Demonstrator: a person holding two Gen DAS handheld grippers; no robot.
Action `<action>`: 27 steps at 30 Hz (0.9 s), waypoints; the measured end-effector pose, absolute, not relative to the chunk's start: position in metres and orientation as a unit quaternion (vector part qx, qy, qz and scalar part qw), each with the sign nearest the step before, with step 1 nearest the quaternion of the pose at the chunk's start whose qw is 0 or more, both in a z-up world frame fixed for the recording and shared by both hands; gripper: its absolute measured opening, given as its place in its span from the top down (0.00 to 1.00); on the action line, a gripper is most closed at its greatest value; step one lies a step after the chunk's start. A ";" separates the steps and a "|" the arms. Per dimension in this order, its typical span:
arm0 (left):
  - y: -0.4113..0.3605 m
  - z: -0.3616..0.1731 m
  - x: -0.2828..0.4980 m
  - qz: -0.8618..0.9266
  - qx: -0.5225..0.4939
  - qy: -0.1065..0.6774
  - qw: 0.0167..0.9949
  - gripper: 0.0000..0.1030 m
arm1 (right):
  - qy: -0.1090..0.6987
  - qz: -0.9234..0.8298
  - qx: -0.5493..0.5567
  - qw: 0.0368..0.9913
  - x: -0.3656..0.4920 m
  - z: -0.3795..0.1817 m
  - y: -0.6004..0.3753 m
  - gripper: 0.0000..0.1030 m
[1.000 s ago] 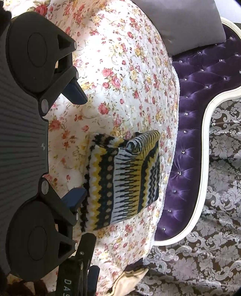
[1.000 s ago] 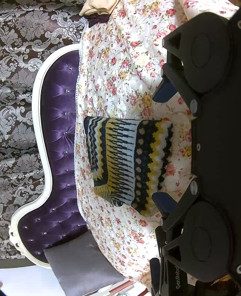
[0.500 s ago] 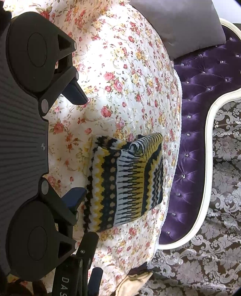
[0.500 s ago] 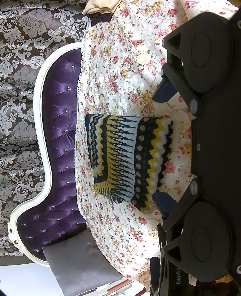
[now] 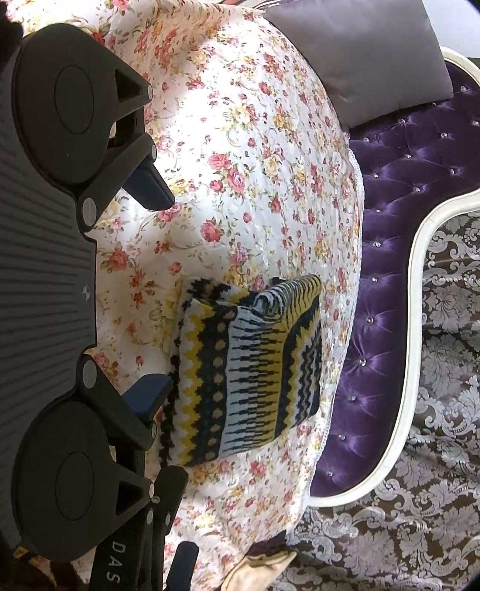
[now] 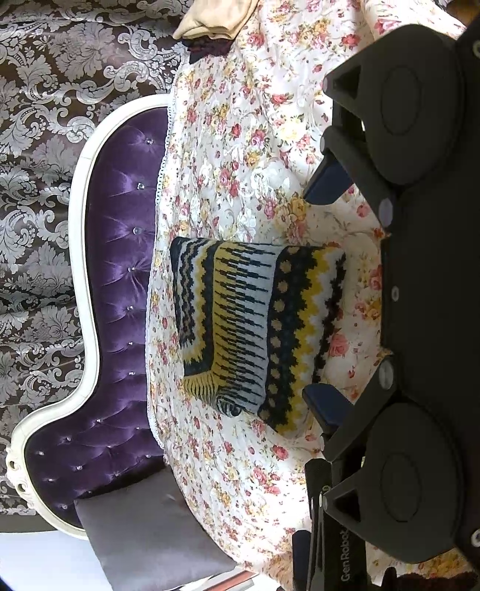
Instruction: Fold small clothes
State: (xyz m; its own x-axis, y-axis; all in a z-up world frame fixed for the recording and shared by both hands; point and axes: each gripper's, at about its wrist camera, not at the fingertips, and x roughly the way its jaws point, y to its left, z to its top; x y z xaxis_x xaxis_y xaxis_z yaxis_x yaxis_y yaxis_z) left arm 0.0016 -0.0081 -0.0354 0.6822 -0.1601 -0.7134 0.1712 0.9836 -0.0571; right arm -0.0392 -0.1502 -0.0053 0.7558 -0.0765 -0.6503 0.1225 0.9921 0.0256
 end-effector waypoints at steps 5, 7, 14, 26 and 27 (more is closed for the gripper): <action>-0.010 -0.033 0.002 -0.075 0.011 0.390 0.918 0.07 | 0.349 -0.054 0.034 0.935 -0.037 -0.005 -0.150 0.01; -0.009 -0.033 0.003 -0.072 0.011 0.392 0.917 0.07 | 0.348 -0.052 0.034 0.935 -0.037 -0.005 -0.150 0.01; -0.010 -0.037 0.008 -0.072 0.006 0.404 0.912 0.07 | 0.348 -0.052 0.035 0.935 -0.035 -0.005 -0.151 0.01; -0.015 -0.041 0.014 -0.075 0.014 0.412 0.908 0.07 | 0.355 -0.054 0.043 0.932 -0.027 -0.008 -0.155 0.01; -0.016 -0.041 0.014 -0.076 0.016 0.413 0.907 0.07 | 0.355 -0.054 0.044 0.932 -0.027 -0.008 -0.155 0.00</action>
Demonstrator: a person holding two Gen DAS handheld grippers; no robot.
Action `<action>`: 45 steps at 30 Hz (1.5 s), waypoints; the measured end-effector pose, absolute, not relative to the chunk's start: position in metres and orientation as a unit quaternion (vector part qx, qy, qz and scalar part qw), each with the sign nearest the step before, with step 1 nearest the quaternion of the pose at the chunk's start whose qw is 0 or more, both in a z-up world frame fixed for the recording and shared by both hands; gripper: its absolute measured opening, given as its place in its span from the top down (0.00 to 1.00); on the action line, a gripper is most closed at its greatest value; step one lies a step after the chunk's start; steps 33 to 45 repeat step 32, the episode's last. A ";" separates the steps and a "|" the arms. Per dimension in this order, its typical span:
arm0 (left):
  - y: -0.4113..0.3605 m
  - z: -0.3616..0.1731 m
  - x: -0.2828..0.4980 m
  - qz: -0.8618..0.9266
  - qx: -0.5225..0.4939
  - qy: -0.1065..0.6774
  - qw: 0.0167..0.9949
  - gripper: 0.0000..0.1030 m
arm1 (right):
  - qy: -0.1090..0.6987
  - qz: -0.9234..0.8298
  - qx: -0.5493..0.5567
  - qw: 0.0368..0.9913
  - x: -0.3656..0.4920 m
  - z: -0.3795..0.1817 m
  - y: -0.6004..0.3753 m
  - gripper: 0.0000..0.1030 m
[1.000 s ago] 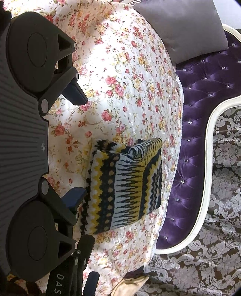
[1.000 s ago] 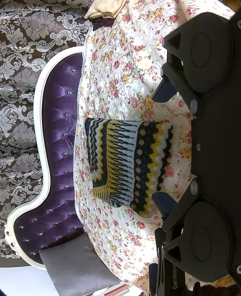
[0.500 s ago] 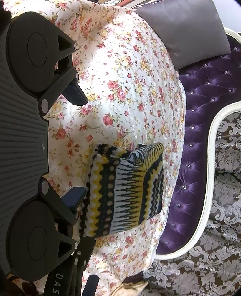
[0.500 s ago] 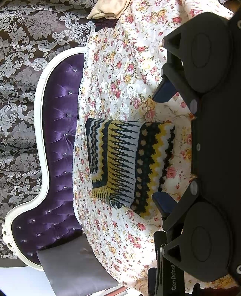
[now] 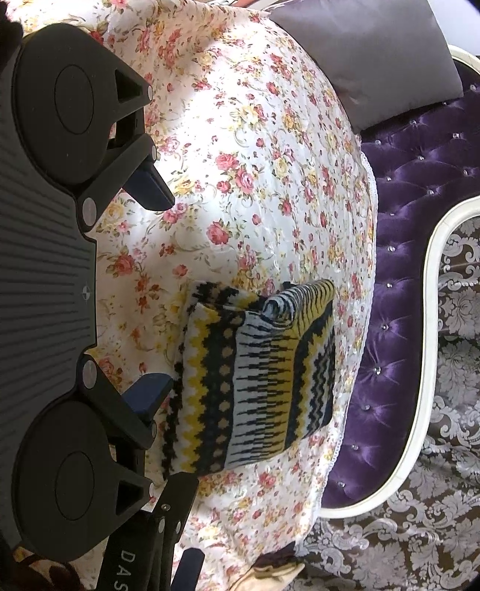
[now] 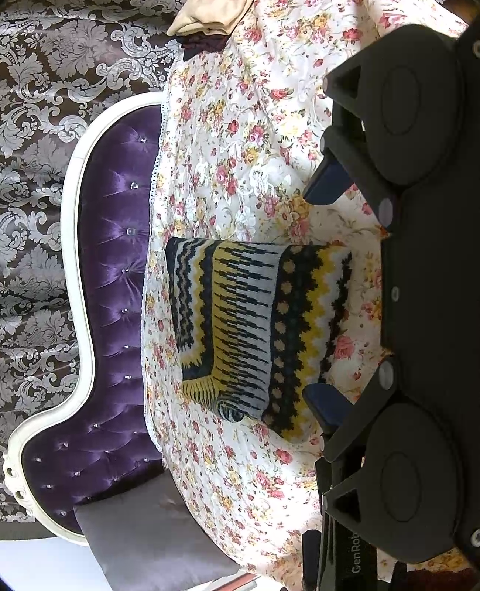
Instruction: Fold small clothes
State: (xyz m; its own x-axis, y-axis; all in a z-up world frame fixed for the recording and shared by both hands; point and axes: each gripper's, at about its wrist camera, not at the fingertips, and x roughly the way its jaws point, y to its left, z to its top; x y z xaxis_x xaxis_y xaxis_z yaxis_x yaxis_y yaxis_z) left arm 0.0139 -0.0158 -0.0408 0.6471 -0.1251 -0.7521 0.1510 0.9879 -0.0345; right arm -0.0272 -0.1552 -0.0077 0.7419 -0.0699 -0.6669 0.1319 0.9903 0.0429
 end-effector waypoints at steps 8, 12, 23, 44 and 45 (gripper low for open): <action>-0.019 -0.042 0.015 -0.077 0.021 0.415 0.906 0.07 | 0.357 -0.055 0.043 0.932 -0.026 -0.008 -0.156 0.01; -0.020 -0.041 0.015 -0.077 0.024 0.414 0.907 0.07 | 0.356 -0.055 0.044 0.932 -0.025 -0.009 -0.157 0.01; -0.020 -0.041 0.014 -0.080 0.027 0.413 0.907 0.07 | 0.356 -0.055 0.043 0.932 -0.025 -0.009 -0.156 0.01; -0.019 -0.041 0.014 -0.075 0.030 0.410 0.909 0.07 | 0.357 -0.055 0.045 0.931 -0.026 -0.009 -0.156 0.01; -0.019 -0.041 0.014 -0.075 0.030 0.410 0.909 0.07 | 0.357 -0.055 0.045 0.931 -0.026 -0.009 -0.156 0.01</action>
